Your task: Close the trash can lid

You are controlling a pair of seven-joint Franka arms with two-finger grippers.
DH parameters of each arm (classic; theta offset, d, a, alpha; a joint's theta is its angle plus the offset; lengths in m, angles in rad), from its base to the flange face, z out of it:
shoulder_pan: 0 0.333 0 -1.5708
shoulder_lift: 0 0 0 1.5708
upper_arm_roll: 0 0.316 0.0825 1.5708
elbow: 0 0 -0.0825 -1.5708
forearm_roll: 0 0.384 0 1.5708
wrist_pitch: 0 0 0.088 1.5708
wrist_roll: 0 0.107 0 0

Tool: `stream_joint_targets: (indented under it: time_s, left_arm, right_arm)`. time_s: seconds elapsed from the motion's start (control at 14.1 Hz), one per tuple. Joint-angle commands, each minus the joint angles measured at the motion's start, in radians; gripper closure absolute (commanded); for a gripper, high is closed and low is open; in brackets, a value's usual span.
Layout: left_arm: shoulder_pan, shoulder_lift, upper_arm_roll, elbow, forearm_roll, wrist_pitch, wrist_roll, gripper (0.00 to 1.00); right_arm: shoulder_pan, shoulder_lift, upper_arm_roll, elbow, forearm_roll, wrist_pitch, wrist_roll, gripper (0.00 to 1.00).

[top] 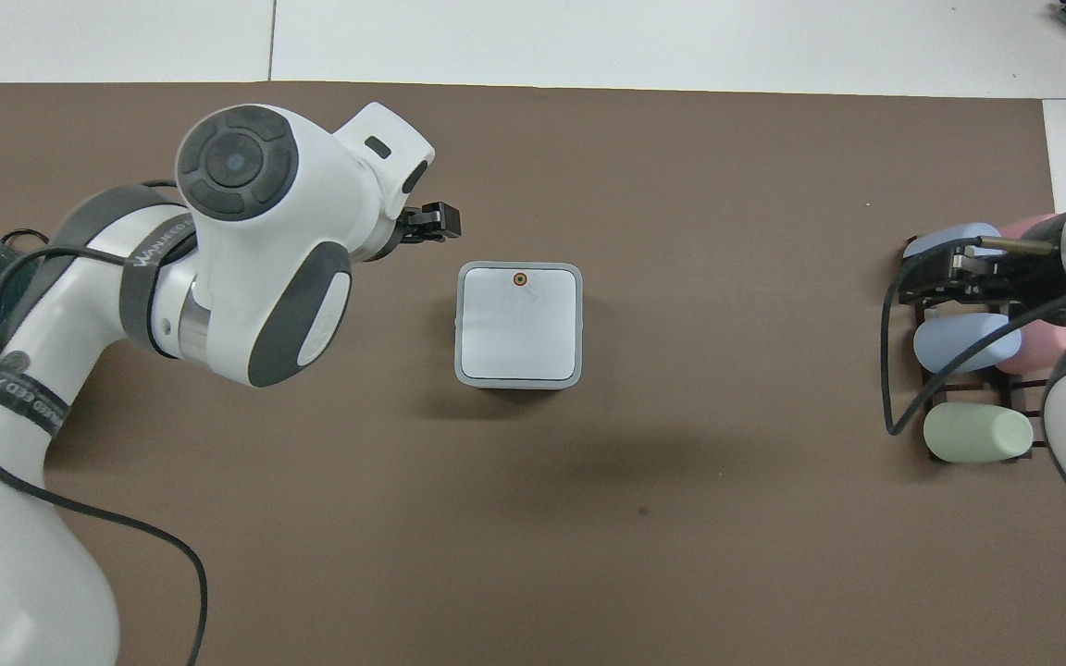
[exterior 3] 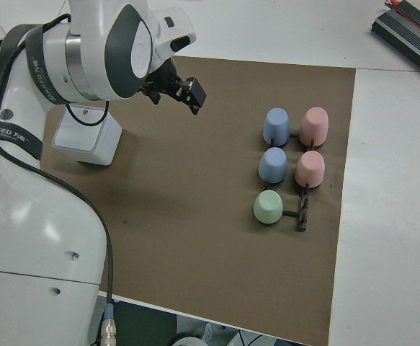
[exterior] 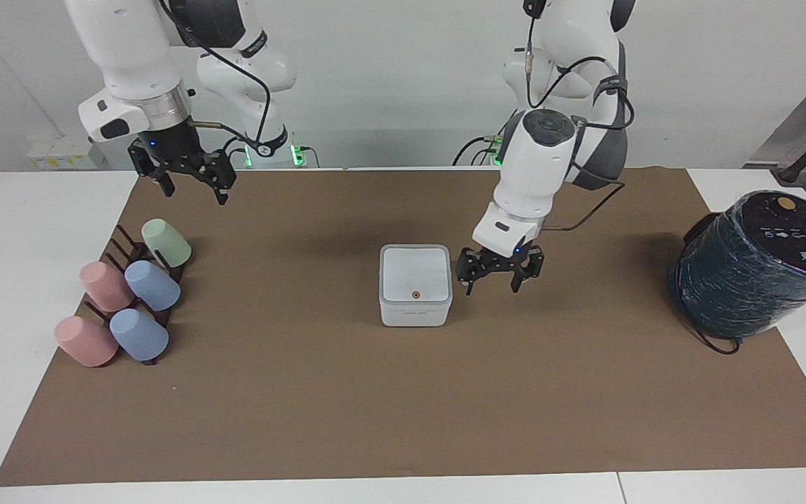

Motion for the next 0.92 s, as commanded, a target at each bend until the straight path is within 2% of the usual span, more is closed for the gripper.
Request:
stream_joint_targets:
  time_s: [0.0,0.57,0.85]
  left_arm:
    - [0.073,-0.032,-0.01,-0.004,0.012,-0.083,0.097,0.0]
    - [0.235,-0.06,-0.007,-0.013,0.009,-0.166,0.332,0.0]
    - [0.278,-0.071,-0.008,-0.01,0.008,-0.19,0.381,0.0]
  right_arm:
    - [-0.015,-0.025,0.006,-0.029,0.007,0.011,-0.024,0.0]
    - [-0.015,-0.026,0.006,-0.028,0.007,0.011,-0.024,0.0]
    - [-0.016,-0.026,0.006,-0.028,0.007,0.011,-0.024,0.0]
